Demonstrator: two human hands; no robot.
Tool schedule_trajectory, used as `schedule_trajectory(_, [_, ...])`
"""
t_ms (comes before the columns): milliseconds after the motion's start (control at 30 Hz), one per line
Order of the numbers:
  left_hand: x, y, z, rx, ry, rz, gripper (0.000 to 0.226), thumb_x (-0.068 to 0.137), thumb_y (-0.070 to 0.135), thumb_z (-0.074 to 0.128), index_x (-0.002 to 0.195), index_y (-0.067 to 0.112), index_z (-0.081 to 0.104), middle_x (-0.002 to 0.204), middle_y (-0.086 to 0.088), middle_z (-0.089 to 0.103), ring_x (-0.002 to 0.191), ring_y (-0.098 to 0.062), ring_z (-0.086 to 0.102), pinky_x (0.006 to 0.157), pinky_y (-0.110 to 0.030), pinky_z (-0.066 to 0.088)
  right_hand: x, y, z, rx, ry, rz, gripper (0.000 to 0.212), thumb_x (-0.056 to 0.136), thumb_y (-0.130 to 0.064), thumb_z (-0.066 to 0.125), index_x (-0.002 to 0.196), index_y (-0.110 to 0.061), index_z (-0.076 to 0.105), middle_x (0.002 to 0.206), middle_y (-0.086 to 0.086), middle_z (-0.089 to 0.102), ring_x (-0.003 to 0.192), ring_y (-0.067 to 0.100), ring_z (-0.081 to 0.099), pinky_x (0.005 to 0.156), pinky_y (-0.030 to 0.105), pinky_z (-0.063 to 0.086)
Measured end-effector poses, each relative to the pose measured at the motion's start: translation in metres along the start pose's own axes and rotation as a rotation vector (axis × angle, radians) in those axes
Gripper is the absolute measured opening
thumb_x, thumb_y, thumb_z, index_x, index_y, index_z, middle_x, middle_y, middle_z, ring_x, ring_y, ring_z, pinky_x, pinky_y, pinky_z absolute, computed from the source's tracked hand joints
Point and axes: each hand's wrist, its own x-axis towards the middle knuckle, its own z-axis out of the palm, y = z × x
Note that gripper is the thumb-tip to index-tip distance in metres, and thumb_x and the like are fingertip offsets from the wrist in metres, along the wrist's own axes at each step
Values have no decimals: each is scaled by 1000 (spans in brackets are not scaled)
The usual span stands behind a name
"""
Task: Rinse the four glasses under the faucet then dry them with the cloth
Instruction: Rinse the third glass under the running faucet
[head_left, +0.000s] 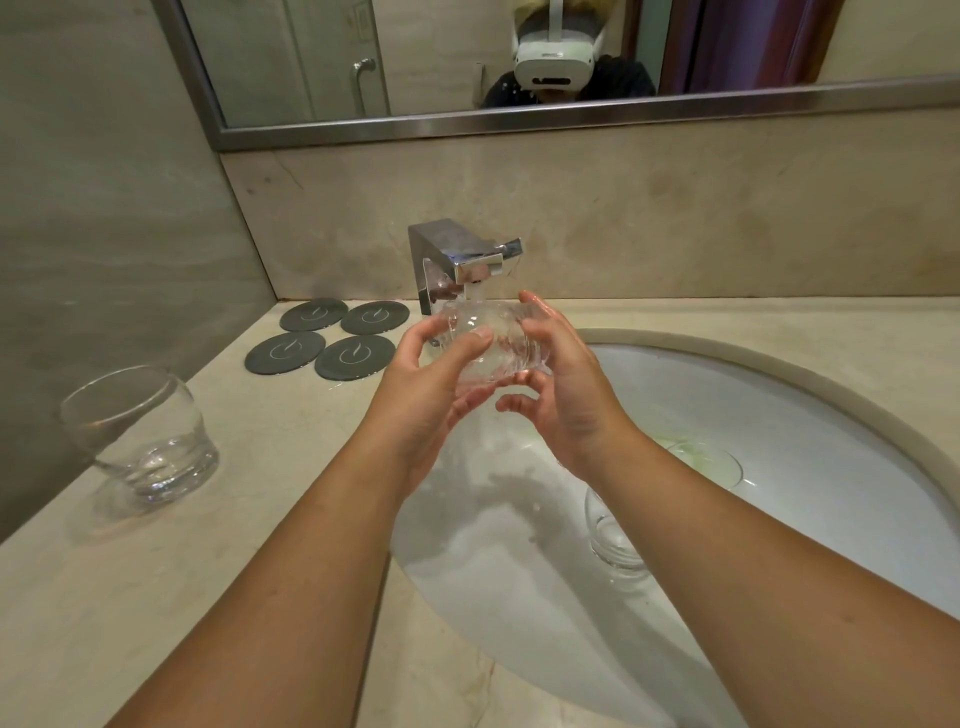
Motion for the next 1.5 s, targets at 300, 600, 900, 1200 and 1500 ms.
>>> schedule_trajectory(300, [1,-4,-1,79,-27,-41,90,80,32,93,154,40,42,129,-1,70,102,-17,69,95,-34,56,3,2,-3,41,79,-15,36,101,-17,64,135,-30,66,98,7,64,61,18,53,54,31,46])
schedule_trajectory(600, [2,-3,-3,16,-2,-30,59,92,17,83,141,36,56,131,-9,74,118,-26,73,89,-31,58,-2,2,-2,-92,85,-42,39,99,-38,71,137,-39,64,118,1,70,72,17,59,58,34,50])
schedule_trajectory(900, [-1,0,0,-10,3,-95,63,91,36,83,147,31,55,129,-5,73,104,-25,75,90,-31,62,-3,-3,-1,7,71,-32,45,96,-8,60,131,-35,70,99,5,66,61,18,48,51,31,41])
schedule_trajectory(1200, [-1,1,0,15,-35,-10,54,94,8,78,134,39,61,124,-6,75,103,-18,73,87,-30,57,2,2,-4,-4,112,-15,41,97,-40,75,136,-31,65,113,-1,70,58,14,52,51,30,43])
schedule_trajectory(1500, [-1,2,-2,-64,-2,-99,54,94,30,81,144,26,60,130,-9,74,90,-19,77,84,-29,63,1,0,-5,30,80,10,45,98,-18,68,140,-33,63,112,6,65,65,19,54,53,32,44])
